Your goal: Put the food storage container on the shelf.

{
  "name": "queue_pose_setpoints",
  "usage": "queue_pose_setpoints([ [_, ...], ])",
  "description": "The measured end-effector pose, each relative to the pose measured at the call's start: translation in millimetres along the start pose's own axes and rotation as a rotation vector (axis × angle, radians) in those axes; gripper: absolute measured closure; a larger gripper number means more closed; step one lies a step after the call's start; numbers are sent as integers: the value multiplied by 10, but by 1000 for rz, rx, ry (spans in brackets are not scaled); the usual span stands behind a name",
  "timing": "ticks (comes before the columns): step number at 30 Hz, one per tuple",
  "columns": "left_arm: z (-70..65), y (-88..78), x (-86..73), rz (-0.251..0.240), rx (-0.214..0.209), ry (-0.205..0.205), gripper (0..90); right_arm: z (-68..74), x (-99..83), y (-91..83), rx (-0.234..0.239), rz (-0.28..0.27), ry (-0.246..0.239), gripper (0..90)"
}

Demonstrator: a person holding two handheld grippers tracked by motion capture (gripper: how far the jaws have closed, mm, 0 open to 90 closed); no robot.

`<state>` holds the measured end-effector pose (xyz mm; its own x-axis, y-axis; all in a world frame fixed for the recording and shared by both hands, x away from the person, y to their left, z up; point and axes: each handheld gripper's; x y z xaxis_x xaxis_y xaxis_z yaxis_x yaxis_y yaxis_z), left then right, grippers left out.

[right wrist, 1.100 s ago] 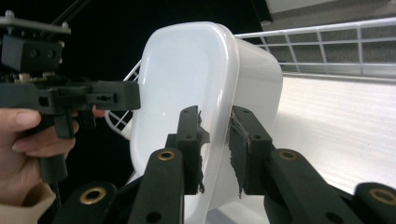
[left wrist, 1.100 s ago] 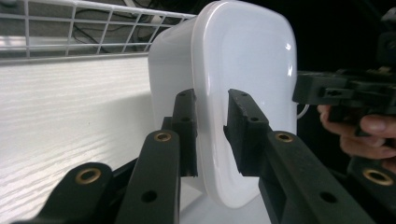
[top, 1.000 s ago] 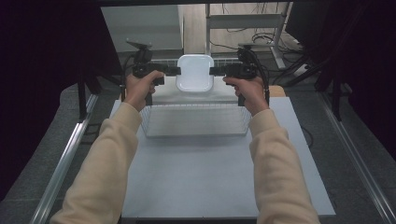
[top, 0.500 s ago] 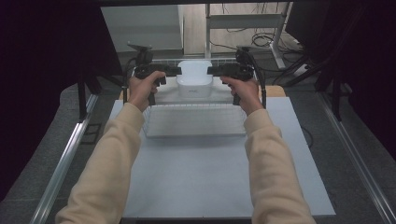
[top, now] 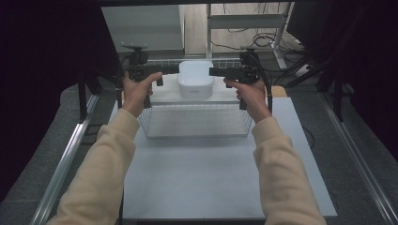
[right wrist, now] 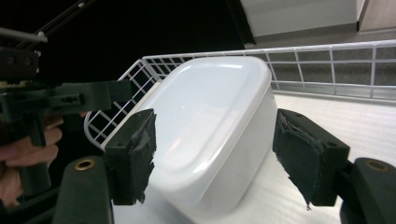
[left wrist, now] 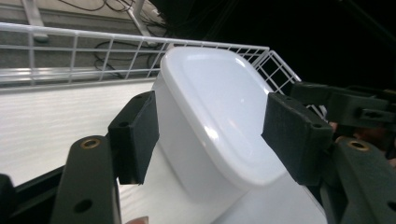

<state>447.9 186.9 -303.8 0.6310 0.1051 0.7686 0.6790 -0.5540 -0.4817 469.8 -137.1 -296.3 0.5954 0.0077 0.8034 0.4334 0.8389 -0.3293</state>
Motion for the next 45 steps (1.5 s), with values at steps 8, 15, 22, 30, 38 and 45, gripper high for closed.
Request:
queue_pose_setpoints([
  [8,-68,-327,-328,2,53,157,329,166,-276,-317,-14,20,-123,291],
  [15,-125,-637,-970,5,75,273,286,311,-753,-655,-32,20,-237,288],
  [22,-67,-852,-1676,-21,81,276,276,393,-1459,-969,-65,4,-295,288],
  [30,115,-809,-2245,54,107,251,278,334,-2122,-1105,-83,90,-301,282],
  [38,254,-701,-2479,121,134,228,280,106,-2590,-980,-125,200,-270,268],
  [45,232,-673,-2499,124,124,247,278,109,-2604,-955,-129,183,-295,245],
])
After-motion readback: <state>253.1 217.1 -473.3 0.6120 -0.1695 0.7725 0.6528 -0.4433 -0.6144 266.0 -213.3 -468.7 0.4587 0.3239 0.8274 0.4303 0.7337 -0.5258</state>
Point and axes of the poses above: each handheld gripper's, and its own axes: y roughly forward along the jaws, x roughly out of its top, z roughly to its left, and after that the axes turned 9 degrees about x, right-handed
